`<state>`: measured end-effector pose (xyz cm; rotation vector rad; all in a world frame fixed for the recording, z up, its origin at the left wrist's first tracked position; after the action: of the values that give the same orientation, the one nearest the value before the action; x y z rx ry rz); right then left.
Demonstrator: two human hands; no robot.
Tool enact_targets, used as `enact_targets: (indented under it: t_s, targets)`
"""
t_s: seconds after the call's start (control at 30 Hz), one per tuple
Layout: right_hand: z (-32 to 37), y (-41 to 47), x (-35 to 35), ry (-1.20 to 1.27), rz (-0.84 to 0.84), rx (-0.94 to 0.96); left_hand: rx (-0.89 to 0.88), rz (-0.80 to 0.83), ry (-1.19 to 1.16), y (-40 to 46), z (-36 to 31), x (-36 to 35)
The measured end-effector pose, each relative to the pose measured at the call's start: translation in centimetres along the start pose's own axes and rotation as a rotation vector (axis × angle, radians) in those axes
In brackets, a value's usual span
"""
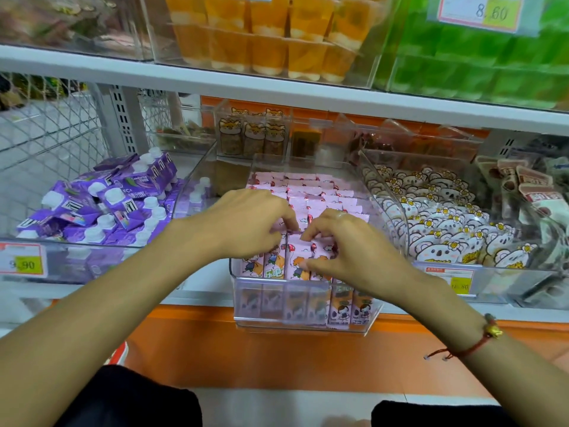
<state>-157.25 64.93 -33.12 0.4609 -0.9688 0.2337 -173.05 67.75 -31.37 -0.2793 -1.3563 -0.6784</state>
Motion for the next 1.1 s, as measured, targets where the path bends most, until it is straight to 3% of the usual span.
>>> enact_targets:
  t_s: [0.3, 0.47, 0.6, 0.8, 1.1]
  targets:
    - [-0.8, -0.3, 0.7, 0.090, 0.098, -0.004, 0.019, -0.221, -0.091, -1.2, -0.6, -0.7]
    - [-1.3, 2.3, 3.1, 0.050, -0.146, 0.004, 0.445, -0.605, -0.560, -3.0, 0.9, -0.7]
    - [-3.0, 7.8, 2.9, -0.178, -0.087, -0.094, 0.600, -0.488, -0.736, -3.7, 1.4, -2.3]
    - [-7.0, 13.6, 1.0, -0.350, 0.079, -0.263, 0.634, -0.409, -0.926, -4.5, 1.5, -3.3]
    - [-7.8, 16.5, 0.6, -0.280, -0.118, -0.398, 0.689, -0.351, -0.967, -4.3, 2.4, -3.7]
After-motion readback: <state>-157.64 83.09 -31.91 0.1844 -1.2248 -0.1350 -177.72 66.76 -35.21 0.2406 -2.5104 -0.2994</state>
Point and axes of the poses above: each hand's wrist, its own y-axis towards the middle knuckle, its own x-axis out of the back of the hand, z = x × y, the point moved 3 cm from there along y, towards the middle knuckle, and after that the axes turned 14 degrees about y, right-handed, at the moved point
